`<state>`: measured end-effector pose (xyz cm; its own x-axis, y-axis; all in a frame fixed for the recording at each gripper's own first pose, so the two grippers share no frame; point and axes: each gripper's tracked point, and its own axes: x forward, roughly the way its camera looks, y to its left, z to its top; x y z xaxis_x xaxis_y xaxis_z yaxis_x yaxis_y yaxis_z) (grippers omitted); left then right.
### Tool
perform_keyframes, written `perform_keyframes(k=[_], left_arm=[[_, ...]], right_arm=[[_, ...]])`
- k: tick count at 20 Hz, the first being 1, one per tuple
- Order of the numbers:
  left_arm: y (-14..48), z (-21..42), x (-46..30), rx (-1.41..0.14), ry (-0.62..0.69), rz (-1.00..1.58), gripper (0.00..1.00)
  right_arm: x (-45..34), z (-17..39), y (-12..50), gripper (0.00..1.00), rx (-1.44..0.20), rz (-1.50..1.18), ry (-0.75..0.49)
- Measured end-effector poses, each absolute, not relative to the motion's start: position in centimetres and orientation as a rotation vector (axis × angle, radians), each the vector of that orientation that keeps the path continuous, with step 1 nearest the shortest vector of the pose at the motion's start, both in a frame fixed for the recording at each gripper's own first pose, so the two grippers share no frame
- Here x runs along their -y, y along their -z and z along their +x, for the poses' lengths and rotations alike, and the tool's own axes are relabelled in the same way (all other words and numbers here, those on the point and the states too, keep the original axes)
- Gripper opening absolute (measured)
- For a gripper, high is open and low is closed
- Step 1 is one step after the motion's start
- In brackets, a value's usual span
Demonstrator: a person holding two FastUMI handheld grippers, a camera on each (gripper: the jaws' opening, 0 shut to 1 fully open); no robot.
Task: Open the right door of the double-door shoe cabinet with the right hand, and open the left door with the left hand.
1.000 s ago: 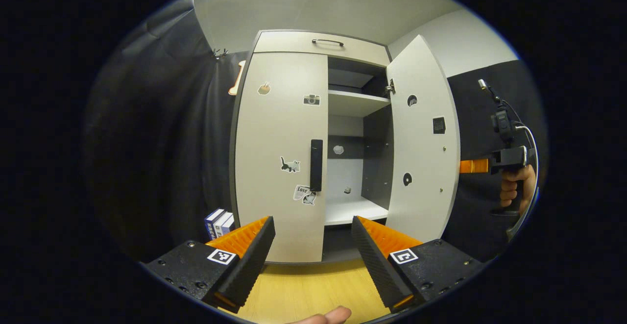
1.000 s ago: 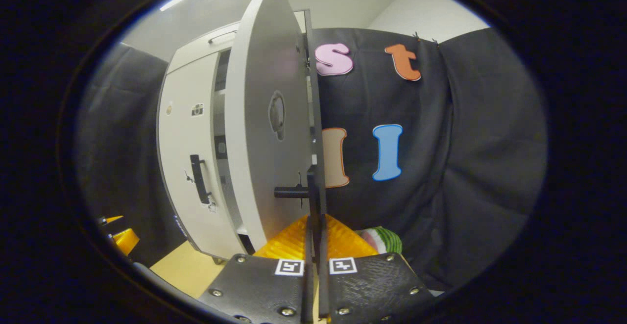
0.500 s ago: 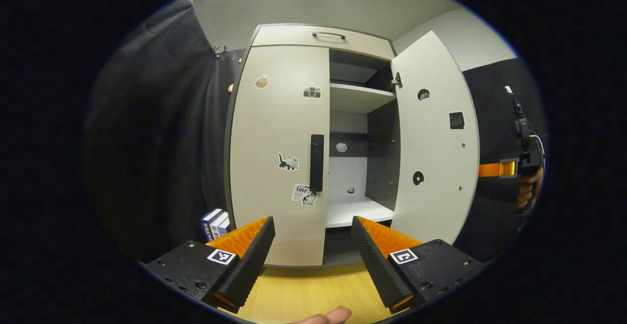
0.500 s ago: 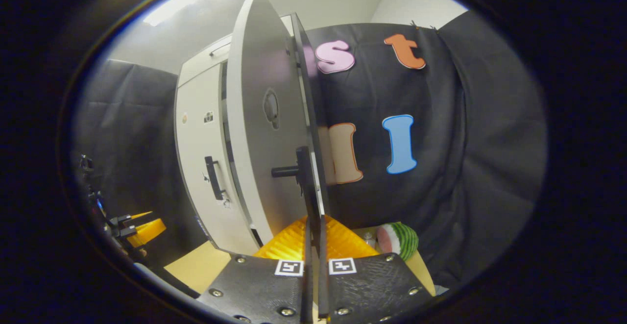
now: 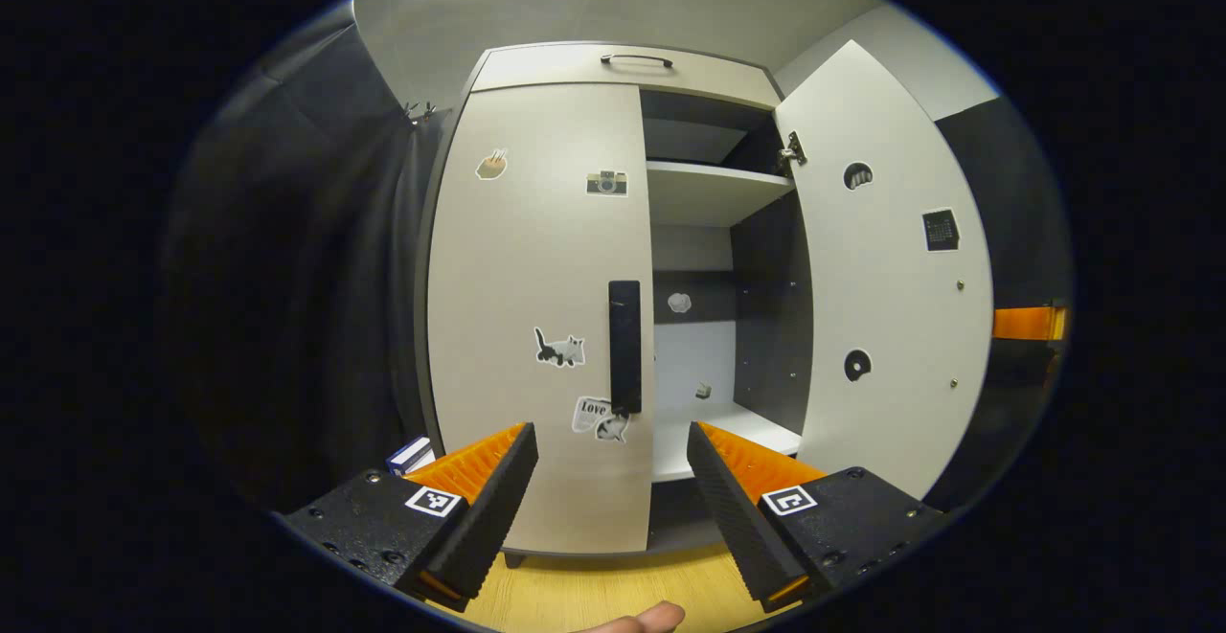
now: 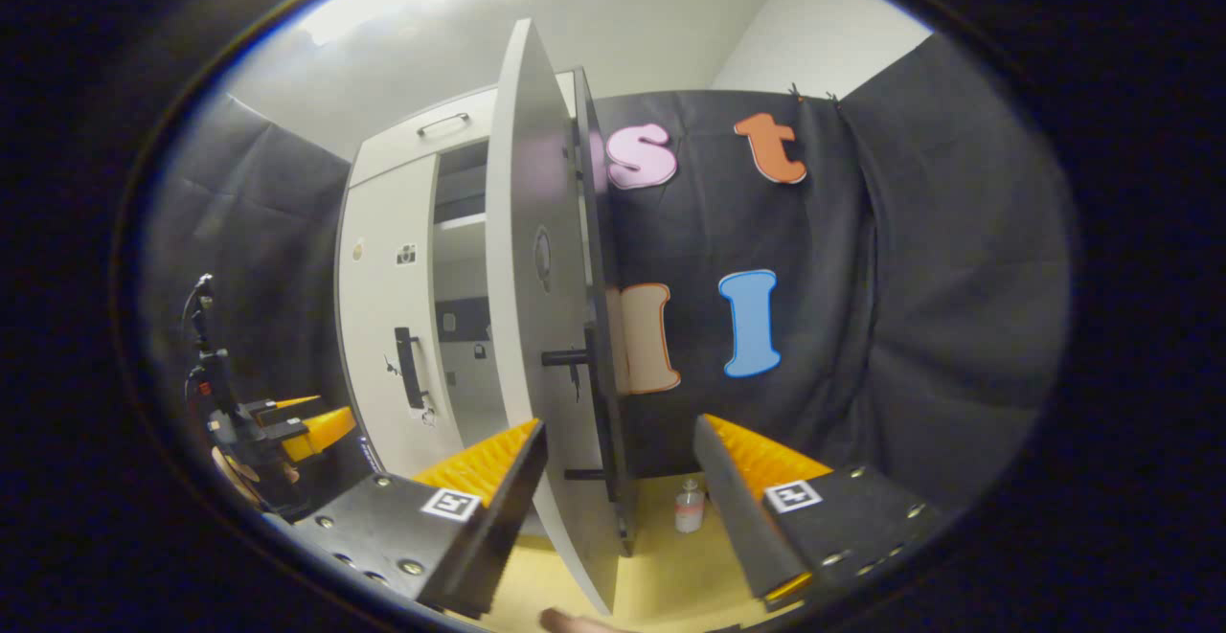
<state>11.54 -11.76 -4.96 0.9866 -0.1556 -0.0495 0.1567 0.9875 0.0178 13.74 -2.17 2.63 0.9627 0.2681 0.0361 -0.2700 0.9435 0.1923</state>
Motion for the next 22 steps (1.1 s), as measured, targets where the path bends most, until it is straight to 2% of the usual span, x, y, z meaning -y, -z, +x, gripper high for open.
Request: perform_keyframes(k=[2,6,7,8,15,17,20,21,22], left_arm=[[5.5,13.8,11.7,-0.055,0.132,0.026,0.98],[6.3,18.9,13.5,-0.086,0.155,0.024,0.97],[5.9,20.1,14.1,-0.079,0.162,0.017,0.98],[5.4,21.2,14.8,-0.065,0.172,0.018,0.99],[3.9,26.7,15.2,-0.07,0.123,0.024,0.97],[3.4,27.4,14.8,-0.065,0.108,0.022,0.95],[2.9,27.5,14.3,-0.075,0.099,0.0,0.82],[3.0,27.5,14.0,-0.085,0.091,-0.01,0.81],[2.9,27.4,14.1,-0.085,0.089,-0.017,0.7]], right_arm=[[2.9,12.9,-2.8,1.0,0.029,0.196,-0.245],[3.6,10.6,-3.7,1.0,0.084,0.201,-0.22],[3.4,9.9,-3.8,0.96,0.094,0.199,-0.225],[3.4,9.4,-4.0,1.0,0.104,0.195,-0.227],[4.1,7.1,-4.5,1.0,0.162,0.174,-0.23],[3.9,6.8,-4.6,0.96,0.17,0.161,-0.238],[3.5,5.9,-4.5,1.0,0.175,0.175,-0.273],[3.7,5.9,-4.4,1.0,0.17,0.184,-0.268],[3.9,5.8,-4.3,0.96,0.167,0.192,-0.262]])
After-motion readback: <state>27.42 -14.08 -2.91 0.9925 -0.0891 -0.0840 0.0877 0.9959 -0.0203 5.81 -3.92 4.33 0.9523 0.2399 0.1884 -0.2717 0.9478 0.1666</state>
